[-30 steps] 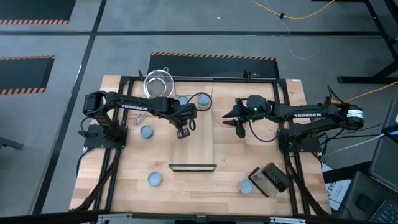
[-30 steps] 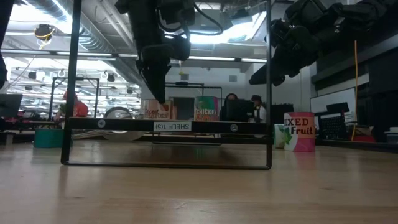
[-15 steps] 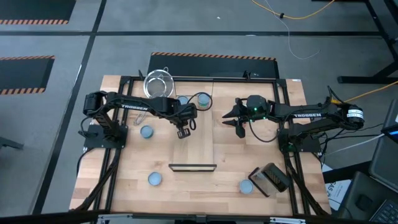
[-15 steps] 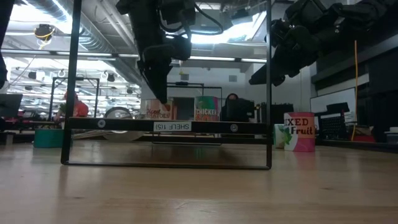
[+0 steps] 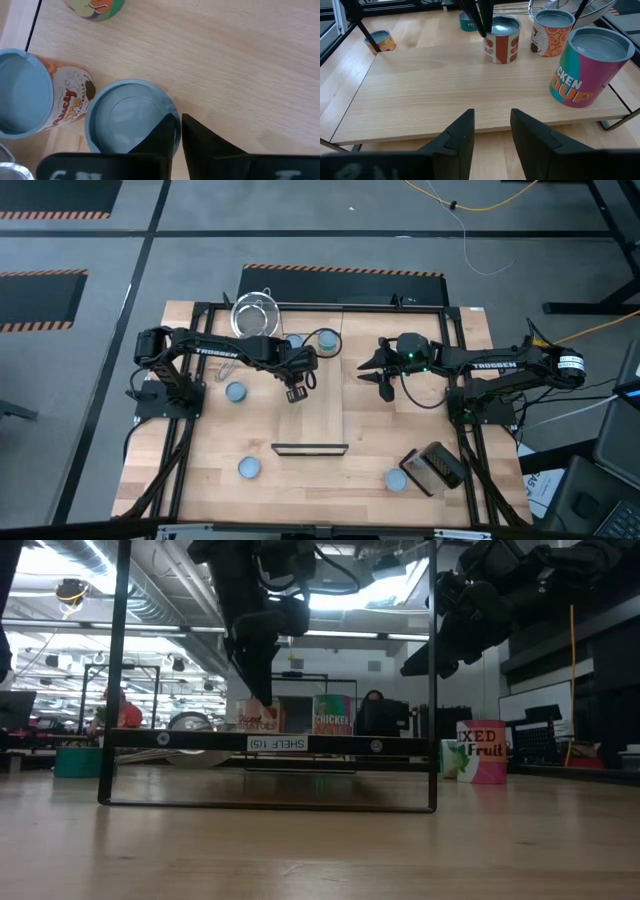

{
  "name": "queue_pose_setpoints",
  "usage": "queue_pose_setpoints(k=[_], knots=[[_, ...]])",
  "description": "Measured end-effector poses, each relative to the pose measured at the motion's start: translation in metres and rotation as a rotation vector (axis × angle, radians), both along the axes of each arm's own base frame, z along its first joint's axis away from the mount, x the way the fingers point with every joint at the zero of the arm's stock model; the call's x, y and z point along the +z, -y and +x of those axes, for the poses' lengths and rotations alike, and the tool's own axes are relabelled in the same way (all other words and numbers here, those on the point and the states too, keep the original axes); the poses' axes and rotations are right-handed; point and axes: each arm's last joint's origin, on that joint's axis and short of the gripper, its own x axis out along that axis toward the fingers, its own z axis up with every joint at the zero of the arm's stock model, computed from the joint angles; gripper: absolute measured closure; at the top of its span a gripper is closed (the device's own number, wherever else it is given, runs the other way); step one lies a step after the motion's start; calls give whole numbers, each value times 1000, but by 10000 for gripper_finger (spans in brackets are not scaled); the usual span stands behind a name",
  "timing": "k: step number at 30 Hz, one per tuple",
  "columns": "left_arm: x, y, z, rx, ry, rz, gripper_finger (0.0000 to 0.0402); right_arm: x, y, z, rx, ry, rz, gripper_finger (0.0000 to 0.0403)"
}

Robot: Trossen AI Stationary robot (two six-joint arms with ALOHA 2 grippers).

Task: Pick and place cans onto a shelf
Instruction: Put the canned diced tomatoes on the shelf, then put the canned tuna on the shelf

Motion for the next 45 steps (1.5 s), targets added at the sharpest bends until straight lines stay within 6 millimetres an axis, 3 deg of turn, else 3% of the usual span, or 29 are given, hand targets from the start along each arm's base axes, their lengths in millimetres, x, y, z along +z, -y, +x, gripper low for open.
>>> queue_pose_setpoints(k=[11,31,37,45], knots=[[0,0,0,-1,2,-1,318,0,0,0,0,0,0,271],[7,1,-1,-5,40,2,316,0,0,0,0,0,0,271],[22,6,-6,-17,94,28,316,0,0,0,0,0,0,271],[56,16,-22,-28,214,74,316,0,0,0,0,0,0,271]])
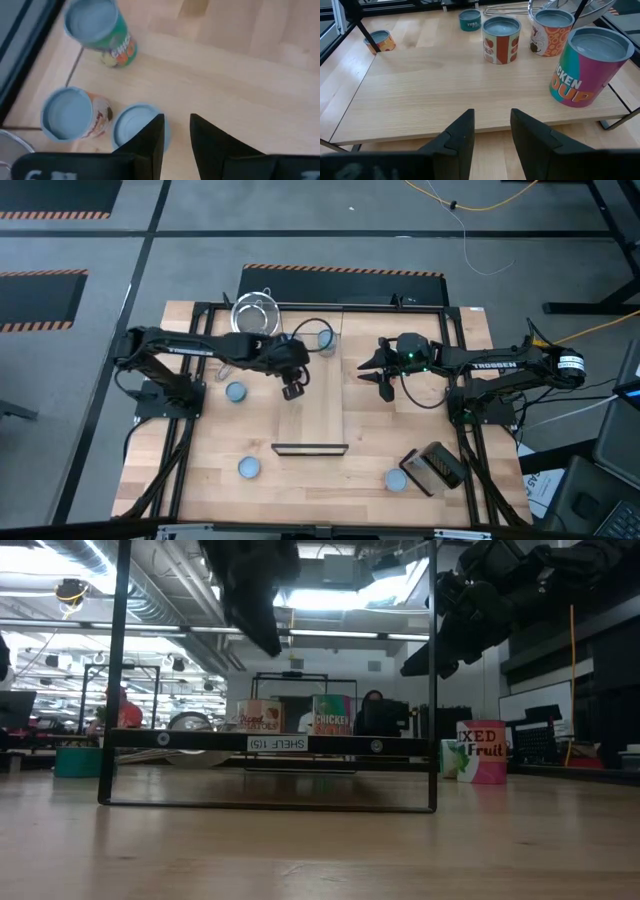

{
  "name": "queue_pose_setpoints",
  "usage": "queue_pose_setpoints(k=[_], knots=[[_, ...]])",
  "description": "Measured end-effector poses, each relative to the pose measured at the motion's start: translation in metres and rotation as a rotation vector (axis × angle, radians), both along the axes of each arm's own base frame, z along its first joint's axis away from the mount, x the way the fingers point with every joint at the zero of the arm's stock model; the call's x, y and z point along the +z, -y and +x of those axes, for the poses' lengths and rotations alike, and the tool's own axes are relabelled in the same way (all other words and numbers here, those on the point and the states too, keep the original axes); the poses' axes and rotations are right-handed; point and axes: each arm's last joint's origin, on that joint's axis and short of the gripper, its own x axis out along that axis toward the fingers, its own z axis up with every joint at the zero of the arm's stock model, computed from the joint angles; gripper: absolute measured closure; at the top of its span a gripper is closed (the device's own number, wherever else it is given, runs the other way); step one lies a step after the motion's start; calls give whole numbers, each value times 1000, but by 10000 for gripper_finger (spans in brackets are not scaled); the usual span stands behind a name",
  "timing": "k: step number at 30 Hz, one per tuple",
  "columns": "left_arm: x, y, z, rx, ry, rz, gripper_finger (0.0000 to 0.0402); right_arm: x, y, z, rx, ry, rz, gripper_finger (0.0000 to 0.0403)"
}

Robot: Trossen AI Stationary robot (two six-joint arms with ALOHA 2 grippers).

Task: Pick and place cans onto a shelf
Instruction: Put the canned tuna on the shelf

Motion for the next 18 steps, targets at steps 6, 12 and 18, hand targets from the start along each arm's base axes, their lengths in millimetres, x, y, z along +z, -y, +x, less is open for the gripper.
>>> queue_pose_setpoints(k=[6,12,18], knots=[[31,10,-23,-32,103,4,316,0,0,0,0,0,0,271],[59,21,-53,-69,184,7,316,0,0,0,0,0,0,271],[71,35,-90,-67,178,94,316,0,0,0,0,-2,2,271]])
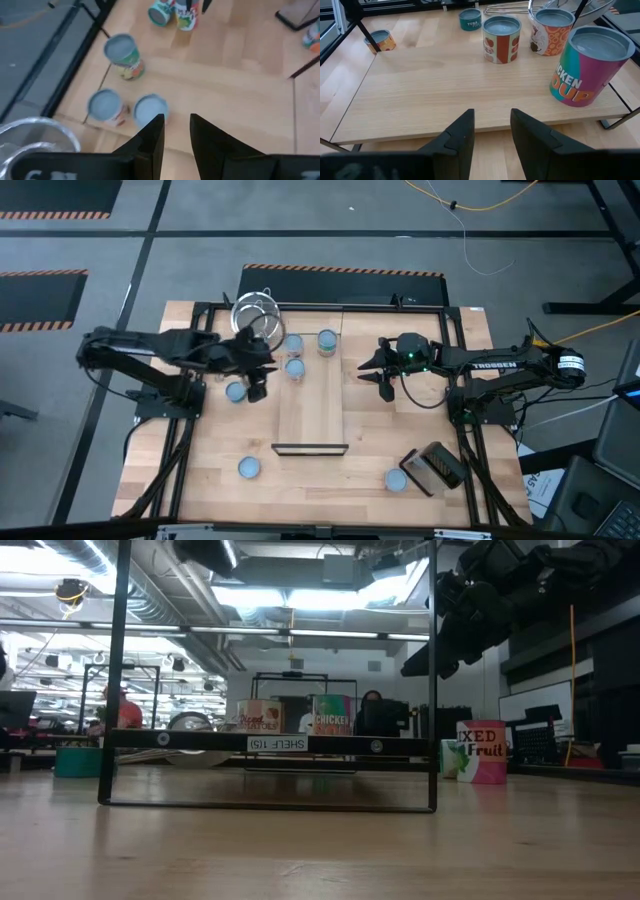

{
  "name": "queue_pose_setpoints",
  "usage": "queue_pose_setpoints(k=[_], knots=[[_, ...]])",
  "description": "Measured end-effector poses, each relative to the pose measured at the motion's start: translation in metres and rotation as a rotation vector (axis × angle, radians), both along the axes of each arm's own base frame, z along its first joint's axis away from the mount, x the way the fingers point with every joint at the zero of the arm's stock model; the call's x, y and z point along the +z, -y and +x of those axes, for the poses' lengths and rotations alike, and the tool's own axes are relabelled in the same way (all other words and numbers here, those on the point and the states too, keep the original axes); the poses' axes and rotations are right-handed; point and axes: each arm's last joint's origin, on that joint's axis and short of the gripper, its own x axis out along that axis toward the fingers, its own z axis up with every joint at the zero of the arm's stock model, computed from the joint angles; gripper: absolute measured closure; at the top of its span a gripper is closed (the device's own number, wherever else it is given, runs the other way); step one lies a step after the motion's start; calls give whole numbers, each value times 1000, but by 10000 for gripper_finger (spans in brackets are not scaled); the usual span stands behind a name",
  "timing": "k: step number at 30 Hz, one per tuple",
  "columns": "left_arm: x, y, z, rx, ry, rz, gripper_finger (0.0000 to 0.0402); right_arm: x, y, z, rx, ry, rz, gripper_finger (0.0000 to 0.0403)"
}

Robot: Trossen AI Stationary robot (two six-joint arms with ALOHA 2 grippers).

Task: Pick and place cans onto a shelf
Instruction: Put the canned tuna on the shelf

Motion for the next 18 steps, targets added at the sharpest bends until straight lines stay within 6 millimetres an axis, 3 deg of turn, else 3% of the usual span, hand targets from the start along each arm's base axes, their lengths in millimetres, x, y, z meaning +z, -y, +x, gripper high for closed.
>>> queue_pose_setpoints(k=[3,8,13,18], knots=[[-11,7,-11,-3,34,3,316,0,0,0,1,-4,1,271],[-46,16,-31,3,63,-70,316,0,0,0,0,-2,0,271],[-81,21,-41,5,81,-119,316,0,0,0,0,4,-2,271],[-102,20,-49,62,68,-181,316,1,0,1,-1,15,-2,271]])
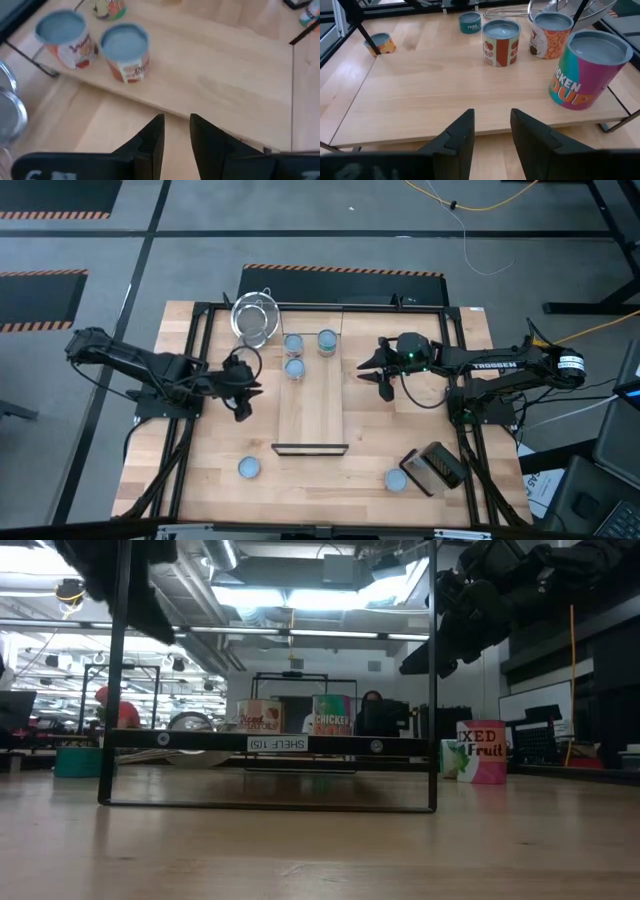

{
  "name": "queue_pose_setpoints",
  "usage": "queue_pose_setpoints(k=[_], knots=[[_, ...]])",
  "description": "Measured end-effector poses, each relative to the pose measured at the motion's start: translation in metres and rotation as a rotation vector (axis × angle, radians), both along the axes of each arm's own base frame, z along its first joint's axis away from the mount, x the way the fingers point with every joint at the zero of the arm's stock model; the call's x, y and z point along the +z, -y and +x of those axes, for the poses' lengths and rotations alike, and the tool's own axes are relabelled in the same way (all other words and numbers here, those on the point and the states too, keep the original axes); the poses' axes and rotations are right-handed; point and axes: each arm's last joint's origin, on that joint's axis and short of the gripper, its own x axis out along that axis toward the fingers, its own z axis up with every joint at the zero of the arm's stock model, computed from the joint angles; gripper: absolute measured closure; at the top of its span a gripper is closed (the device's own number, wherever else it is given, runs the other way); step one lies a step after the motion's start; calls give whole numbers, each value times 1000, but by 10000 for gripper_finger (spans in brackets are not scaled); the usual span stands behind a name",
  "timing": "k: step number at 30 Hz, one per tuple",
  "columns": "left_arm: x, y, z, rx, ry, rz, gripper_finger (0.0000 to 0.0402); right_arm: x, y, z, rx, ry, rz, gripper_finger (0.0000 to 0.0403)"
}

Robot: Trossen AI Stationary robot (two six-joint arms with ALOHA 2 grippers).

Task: Pick and place cans onto a shelf
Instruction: Put the canned tuna on the shelf

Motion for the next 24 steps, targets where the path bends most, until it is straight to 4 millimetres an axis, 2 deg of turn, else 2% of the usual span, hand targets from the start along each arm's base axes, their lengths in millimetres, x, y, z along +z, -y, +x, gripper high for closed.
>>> queue_pose_setpoints(k=[13,24], knots=[[-40,-4,-15,107,-123,-70,316,2,0,1,0,23,-6,271],[-71,-8,-31,294,-223,-155,316,2,0,1,0,25,-6,271]])
